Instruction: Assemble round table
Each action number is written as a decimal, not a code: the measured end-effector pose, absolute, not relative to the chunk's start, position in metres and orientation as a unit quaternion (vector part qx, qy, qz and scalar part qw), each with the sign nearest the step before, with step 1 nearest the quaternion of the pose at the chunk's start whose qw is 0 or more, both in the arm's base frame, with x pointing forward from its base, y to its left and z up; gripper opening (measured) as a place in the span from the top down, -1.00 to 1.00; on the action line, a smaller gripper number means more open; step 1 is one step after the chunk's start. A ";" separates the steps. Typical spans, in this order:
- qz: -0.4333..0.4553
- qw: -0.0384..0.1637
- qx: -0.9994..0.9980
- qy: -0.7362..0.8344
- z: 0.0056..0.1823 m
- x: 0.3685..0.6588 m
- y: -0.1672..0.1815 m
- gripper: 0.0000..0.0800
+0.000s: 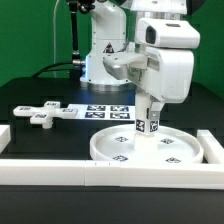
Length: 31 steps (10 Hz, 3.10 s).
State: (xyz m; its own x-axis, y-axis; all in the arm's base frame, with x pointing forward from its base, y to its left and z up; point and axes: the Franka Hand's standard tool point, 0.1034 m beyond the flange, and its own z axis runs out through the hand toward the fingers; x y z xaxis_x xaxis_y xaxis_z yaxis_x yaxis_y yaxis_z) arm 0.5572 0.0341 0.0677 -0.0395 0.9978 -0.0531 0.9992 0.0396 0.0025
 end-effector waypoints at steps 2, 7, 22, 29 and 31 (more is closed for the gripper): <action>-0.021 0.016 0.751 0.659 0.067 0.556 0.034 -0.02; -0.016 0.015 0.852 0.523 0.067 0.555 0.035 -0.02; 0.010 -0.029 0.993 -0.117 0.065 0.554 0.037 -0.02; -0.019 -0.061 0.872 -0.485 0.065 0.554 0.040 -0.02; -0.025 -0.068 0.842 -0.534 0.065 0.553 0.042 -0.02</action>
Offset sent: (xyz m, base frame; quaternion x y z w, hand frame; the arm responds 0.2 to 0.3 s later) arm 0.0000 0.0000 0.0000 0.0000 0.0000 0.1296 0.9916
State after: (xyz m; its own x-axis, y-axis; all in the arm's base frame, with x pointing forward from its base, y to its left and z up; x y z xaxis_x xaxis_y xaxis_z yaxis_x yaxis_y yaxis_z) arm 0.5535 0.0416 0.0652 0.4275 -0.8967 -0.1149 -0.9036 -0.4196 -0.0866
